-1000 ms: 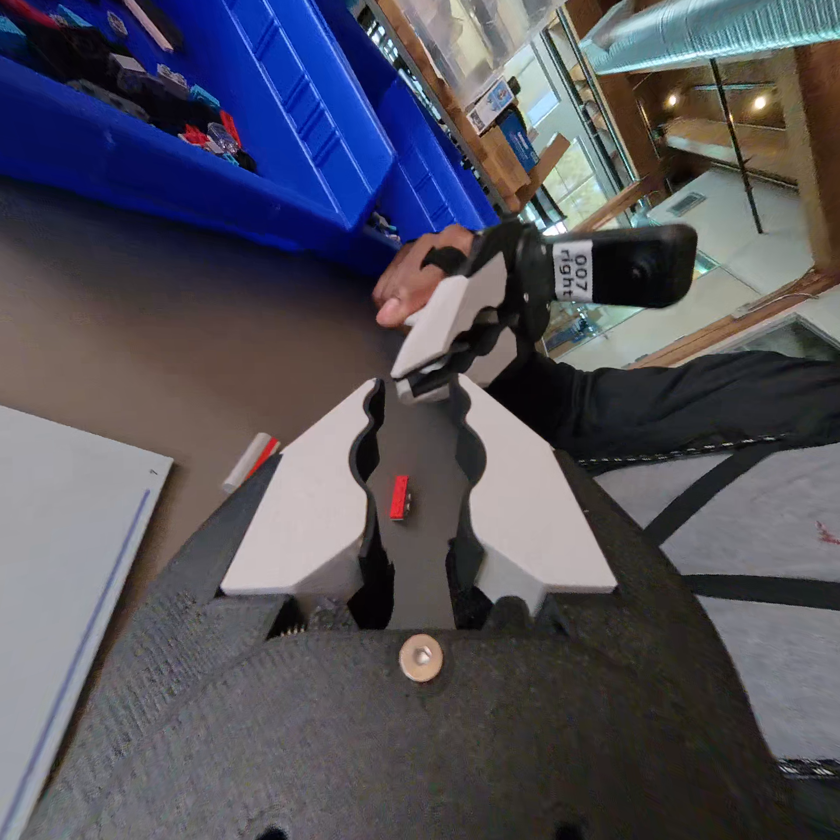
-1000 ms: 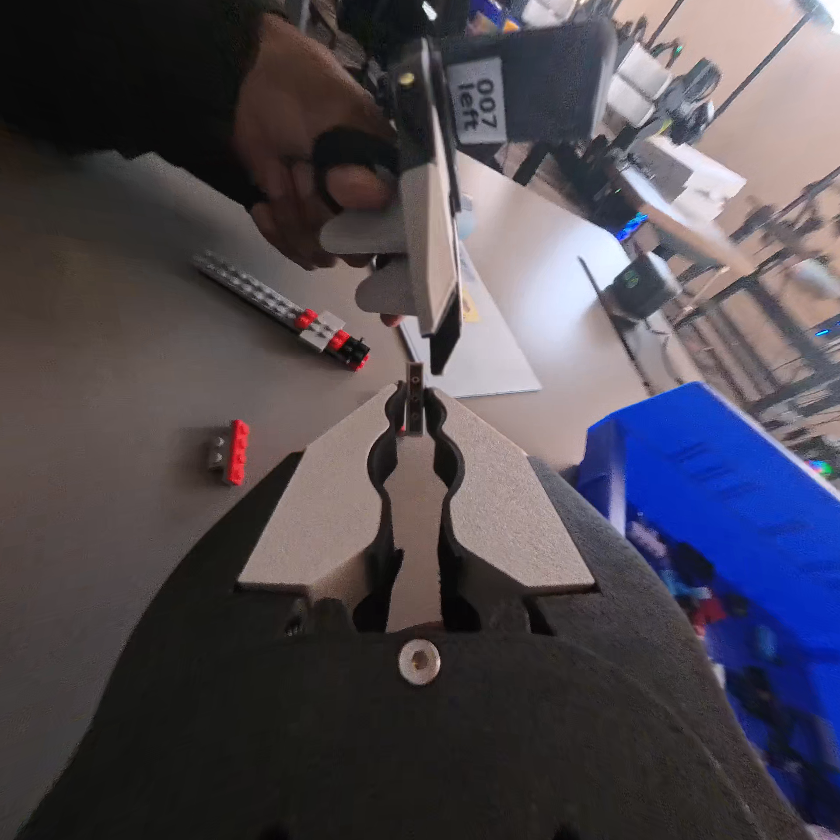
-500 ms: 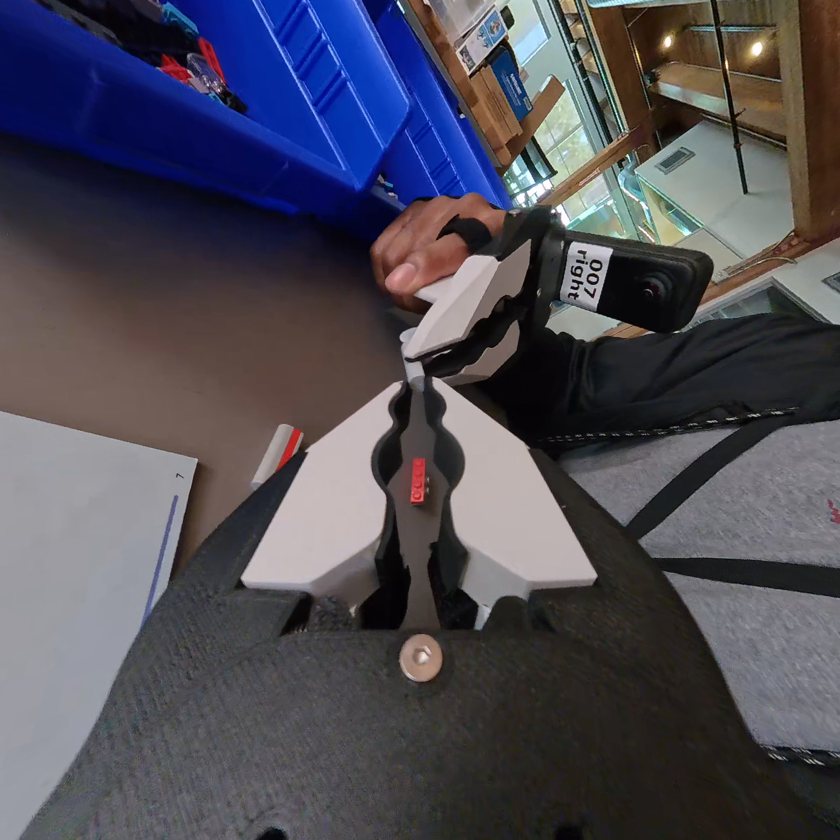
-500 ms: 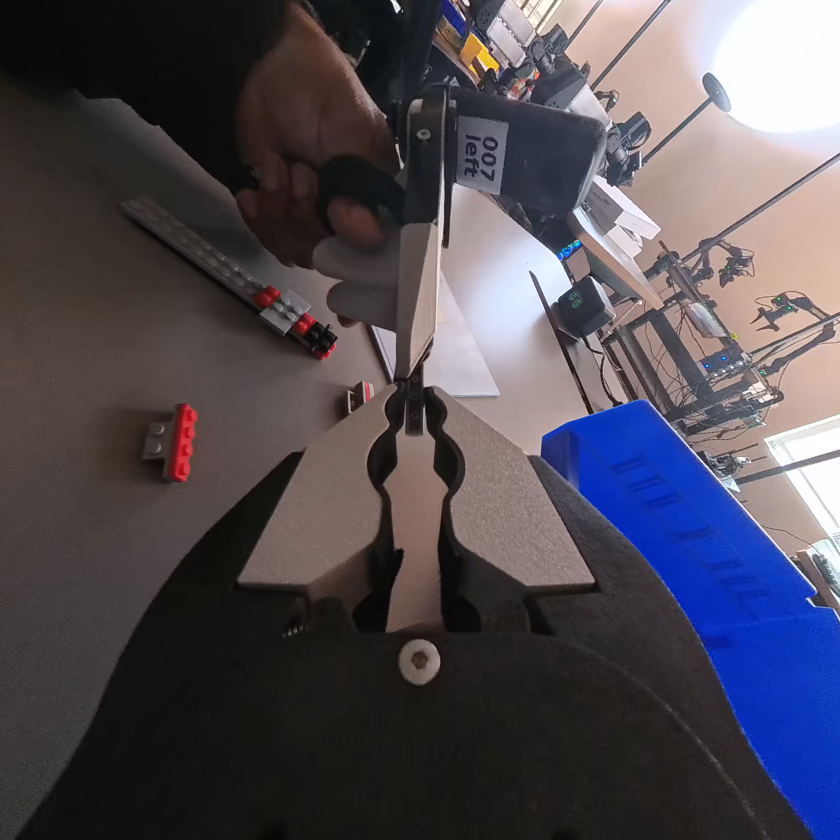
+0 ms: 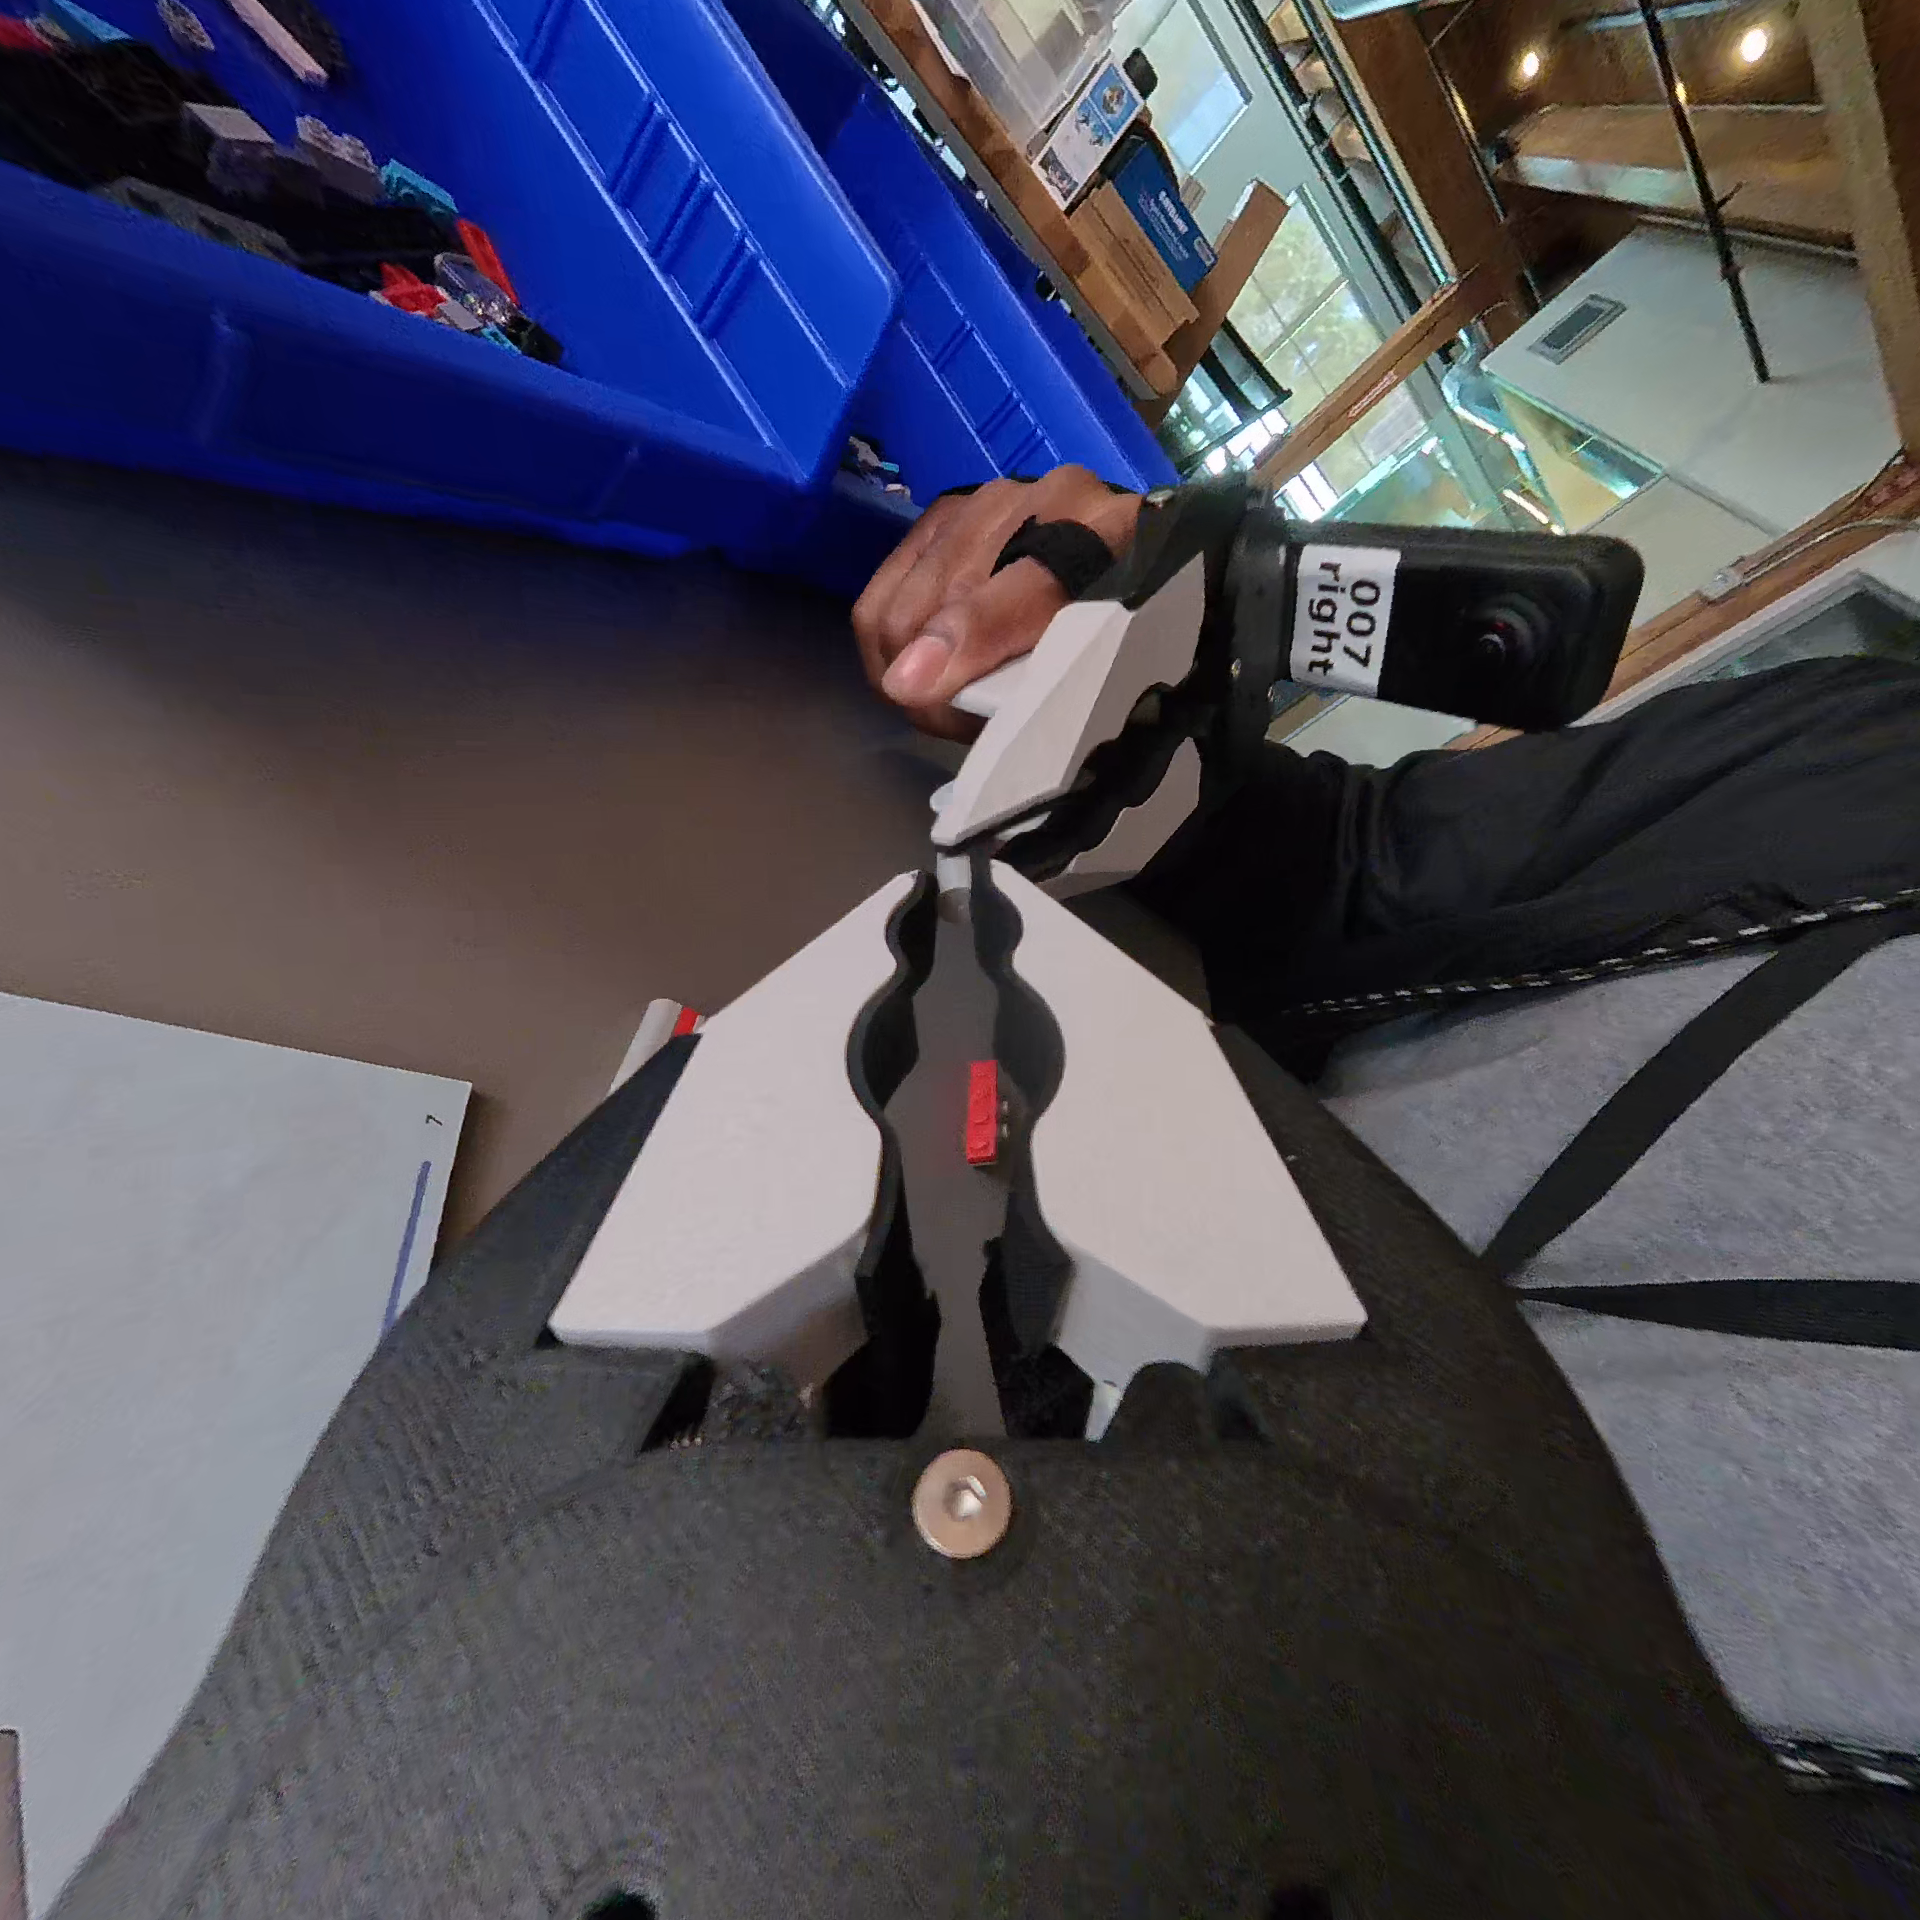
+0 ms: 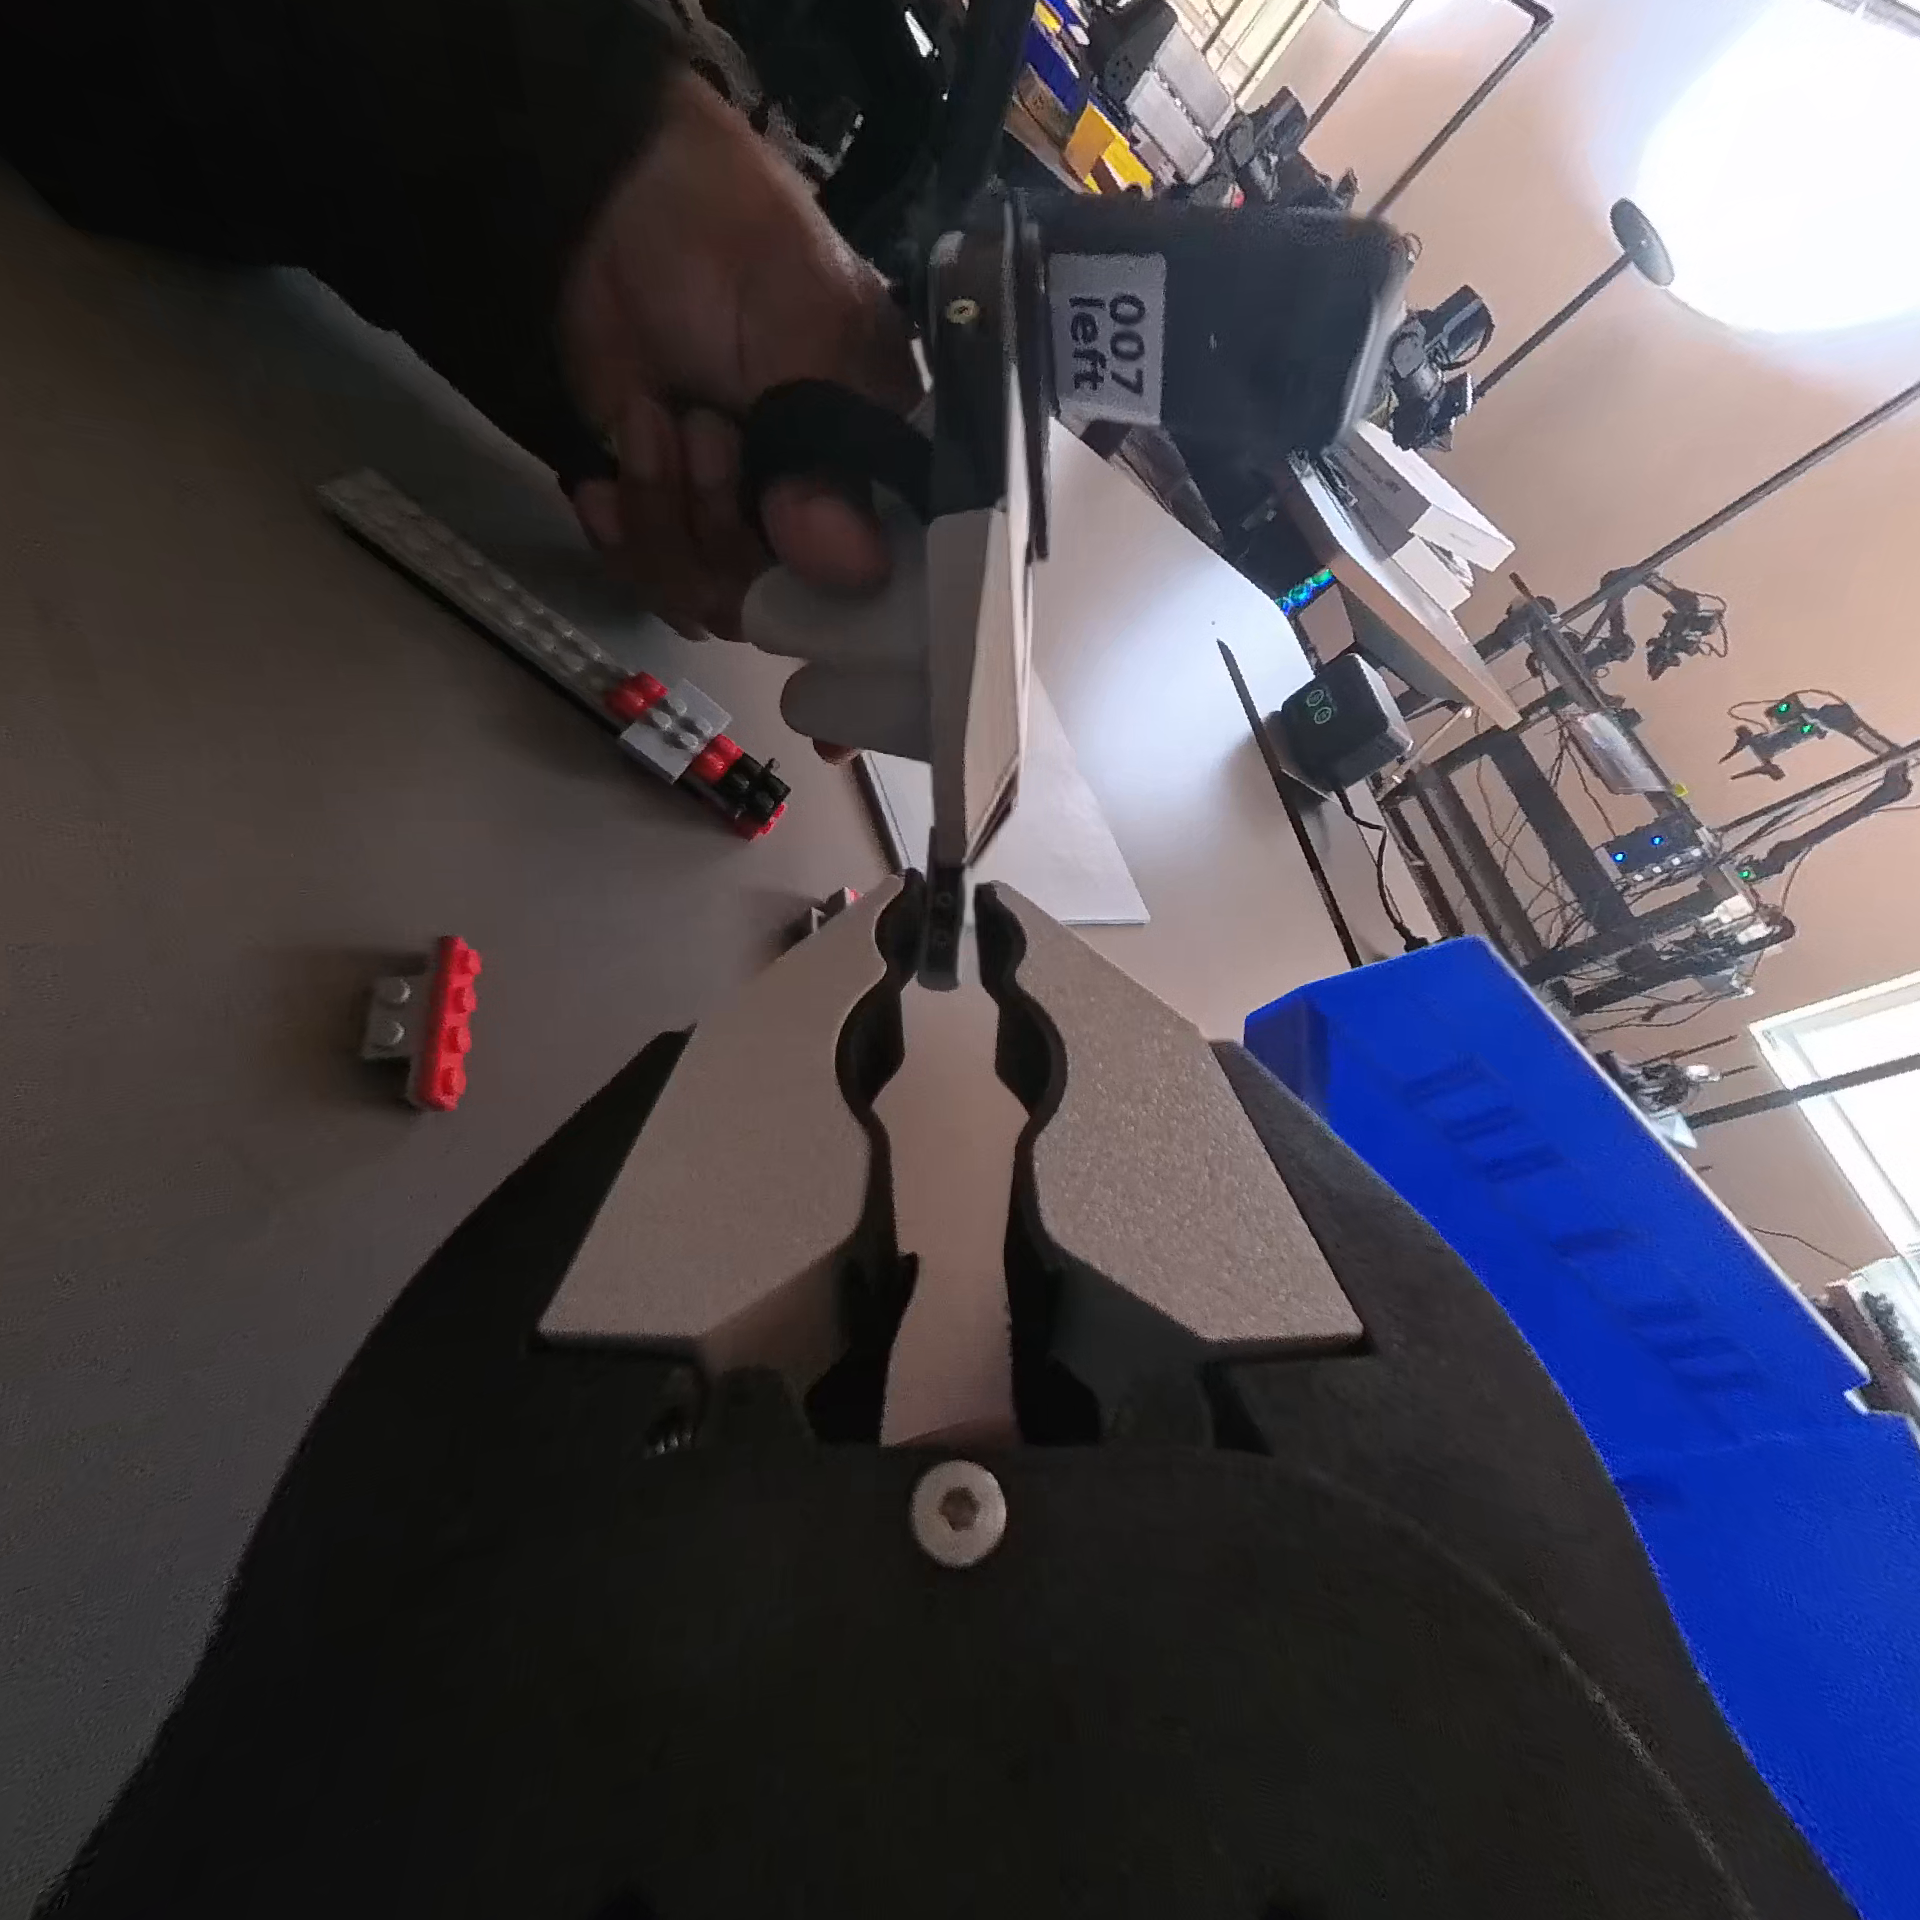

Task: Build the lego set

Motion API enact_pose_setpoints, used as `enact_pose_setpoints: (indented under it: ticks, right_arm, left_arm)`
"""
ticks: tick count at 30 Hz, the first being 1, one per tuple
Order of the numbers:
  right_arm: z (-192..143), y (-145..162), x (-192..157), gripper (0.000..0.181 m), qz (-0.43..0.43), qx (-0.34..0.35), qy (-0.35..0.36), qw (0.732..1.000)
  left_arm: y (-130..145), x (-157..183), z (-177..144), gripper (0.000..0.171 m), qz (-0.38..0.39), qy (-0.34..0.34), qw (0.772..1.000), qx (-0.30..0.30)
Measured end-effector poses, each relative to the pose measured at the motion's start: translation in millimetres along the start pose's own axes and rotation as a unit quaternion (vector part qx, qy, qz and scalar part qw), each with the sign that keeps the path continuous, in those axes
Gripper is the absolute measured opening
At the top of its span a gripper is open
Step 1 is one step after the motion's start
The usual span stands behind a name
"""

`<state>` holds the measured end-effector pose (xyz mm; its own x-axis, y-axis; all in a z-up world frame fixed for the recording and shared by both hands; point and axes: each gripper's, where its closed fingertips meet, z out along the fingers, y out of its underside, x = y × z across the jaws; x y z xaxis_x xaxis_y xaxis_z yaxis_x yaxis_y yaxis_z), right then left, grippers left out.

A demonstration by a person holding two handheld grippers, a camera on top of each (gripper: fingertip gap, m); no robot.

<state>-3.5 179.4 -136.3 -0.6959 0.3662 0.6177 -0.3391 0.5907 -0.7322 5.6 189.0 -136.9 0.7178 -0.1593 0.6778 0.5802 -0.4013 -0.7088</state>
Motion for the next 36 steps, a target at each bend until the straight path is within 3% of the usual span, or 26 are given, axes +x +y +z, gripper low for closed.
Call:
enact_pose_setpoints:
  ticks: [7, 9, 13, 17, 22, 25, 36]
  right_arm:
    - [-9, -5, 7, 0.029, 0.120, 0.002, -0.001, 0.993]
    - [-15, -8, -6, 0.029, 0.162, -0.009, -0.024, 0.986]
    - [-29, 8, -55, 0.029, 0.216, -0.098, -0.091, 0.967]
    - [-37, 30, -88, 0.029, 0.197, -0.172, -0.121, 0.958]
    - [-31, 25, -93, 0.025, 0.189, -0.165, -0.153, 0.956]
    - [-26, 24, -94, 0.010, 0.180, -0.164, -0.165, 0.956]
    - [-19, -13, -41, 0.010, 0.112, -0.151, -0.051, 0.981]
  left_arm:
    - [-7, -9, -9, 0.005, 0.064, -0.048, 0.997, 0.017]
    - [-8, -12, -13, 0.005, 0.076, -0.061, 0.995, 0.022]
    - [-14, -12, -21, 0.005, 0.086, -0.076, 0.993, 0.040]
    - [-18, -8, -25, 0.005, 0.090, -0.077, 0.992, 0.050]
    - [-18, -4, -25, 0.005, 0.098, -0.080, 0.991, 0.047]
    - [-18, -4, -25, 0.005, 0.091, -0.075, 0.992, 0.053]
    - [-21, -9, -31, 0.005, 0.090, -0.092, 0.990, 0.061]
